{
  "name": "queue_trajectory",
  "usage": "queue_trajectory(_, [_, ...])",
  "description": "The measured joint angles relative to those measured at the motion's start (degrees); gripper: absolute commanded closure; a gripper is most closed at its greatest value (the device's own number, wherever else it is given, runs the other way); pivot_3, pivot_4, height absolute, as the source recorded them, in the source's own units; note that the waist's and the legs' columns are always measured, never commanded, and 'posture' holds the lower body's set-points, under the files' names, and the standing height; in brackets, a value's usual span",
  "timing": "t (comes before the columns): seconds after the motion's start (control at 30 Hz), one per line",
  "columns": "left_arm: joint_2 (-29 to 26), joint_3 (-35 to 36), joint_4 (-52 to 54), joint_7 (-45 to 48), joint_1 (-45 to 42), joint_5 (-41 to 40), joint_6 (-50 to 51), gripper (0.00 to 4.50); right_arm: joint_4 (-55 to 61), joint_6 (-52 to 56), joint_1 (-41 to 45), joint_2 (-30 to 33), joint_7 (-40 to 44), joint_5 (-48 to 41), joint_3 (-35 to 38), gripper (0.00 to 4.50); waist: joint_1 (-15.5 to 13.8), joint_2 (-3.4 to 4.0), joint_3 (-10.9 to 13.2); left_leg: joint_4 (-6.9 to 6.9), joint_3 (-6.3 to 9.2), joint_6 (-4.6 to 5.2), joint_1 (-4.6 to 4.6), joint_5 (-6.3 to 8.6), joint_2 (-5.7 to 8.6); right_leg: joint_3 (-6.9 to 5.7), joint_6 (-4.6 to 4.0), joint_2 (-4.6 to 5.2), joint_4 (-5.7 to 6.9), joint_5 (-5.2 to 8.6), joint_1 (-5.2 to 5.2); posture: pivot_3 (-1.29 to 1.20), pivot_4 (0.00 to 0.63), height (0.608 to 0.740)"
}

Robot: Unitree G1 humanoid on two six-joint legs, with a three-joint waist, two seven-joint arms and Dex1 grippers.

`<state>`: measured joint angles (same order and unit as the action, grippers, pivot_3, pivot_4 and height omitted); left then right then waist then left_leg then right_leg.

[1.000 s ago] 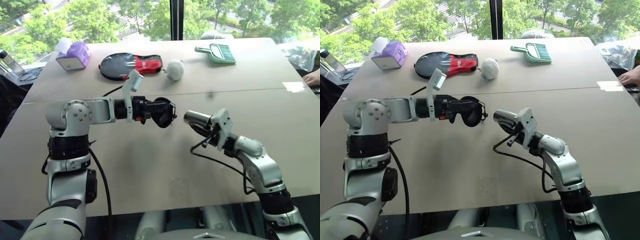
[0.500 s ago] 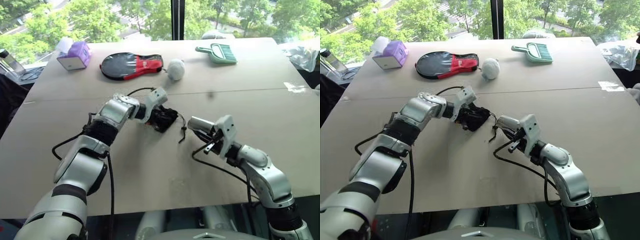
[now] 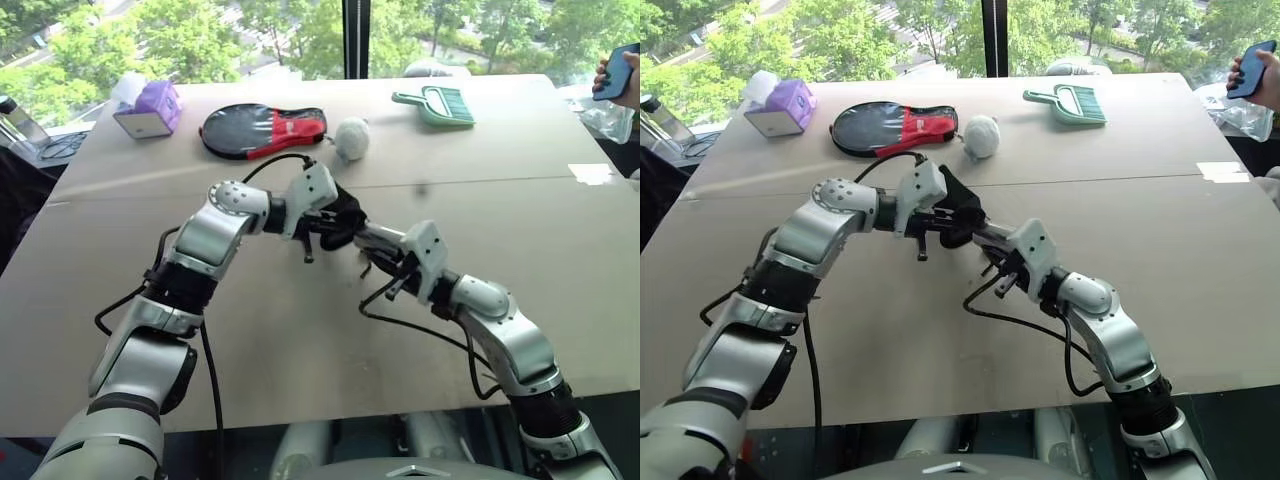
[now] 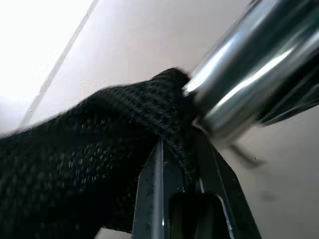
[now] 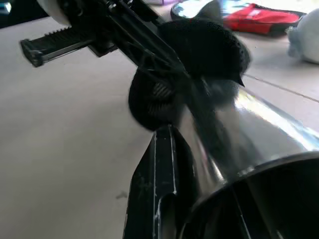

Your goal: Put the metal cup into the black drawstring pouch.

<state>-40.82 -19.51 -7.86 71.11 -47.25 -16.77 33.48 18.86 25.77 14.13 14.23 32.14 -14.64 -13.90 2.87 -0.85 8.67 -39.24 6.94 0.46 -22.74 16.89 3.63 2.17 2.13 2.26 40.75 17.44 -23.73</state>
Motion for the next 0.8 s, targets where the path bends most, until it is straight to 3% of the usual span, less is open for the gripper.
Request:
queue_trajectory(0.07, [-4.79,-4.97,-0.32,4.11,0.26,6.93,-8.44,4.50,0.02,0.14,-0.02,0.52,0.34,-1.13,1.67,4.42,0.34,0.06,-0.03,0.08,-0.03,-0.01,0.17,-0.01,0.00,0.01,0.00,-0.02,0.01,0.00,0.06,0.00,0.150,0.740])
queue_trajectory(0.17, [-5.71,-9.87,-5.54,3.77,1.47,16.81,-22.80,4.50,0.02,0.19,-0.01,1.76,0.92,-1.62,3.17,4.42,-0.06,0.06,-0.03,0.06,0.01,-0.02,0.16,-0.01,0.00,0.03,-0.01,-0.01,0.01,0.00,0.06,0.00,0.150,0.740])
queue_trajectory(0.3, [-5.83,-9.98,-6.63,5.06,2.99,19.14,-34.49,4.50,-0.17,0.75,1.98,1.16,1.28,-3.66,3.67,4.42,-0.20,0.06,-0.03,0.04,-0.03,-0.01,0.07,-0.01,0.00,0.10,0.00,0.02,-0.01,0.00,0.01,0.00,0.150,0.740])
queue_trajectory(0.43, [-6.91,-9.86,-6.78,9.14,4.99,19.48,-49.86,4.50,-4.88,0.12,10.90,0.48,2.38,-4.30,5.09,4.42,-0.25,0.06,-0.03,0.03,0.02,-0.01,0.10,-0.01,0.00,0.04,0.00,0.02,0.00,0.00,0.01,0.00,0.150,0.740])
queue_trajectory(0.8, [-2.74,-9.76,-14.24,17.10,-3.19,18.85,-60.44,4.50,-9.87,3.83,16.27,-0.91,12.41,-11.66,3.63,4.42,0.43,0.01,0.00,-0.03,0.18,0.01,-0.02,-0.01,0.11,-0.35,0.00,0.09,0.01,0.00,0.00,0.00,0.150,0.740])
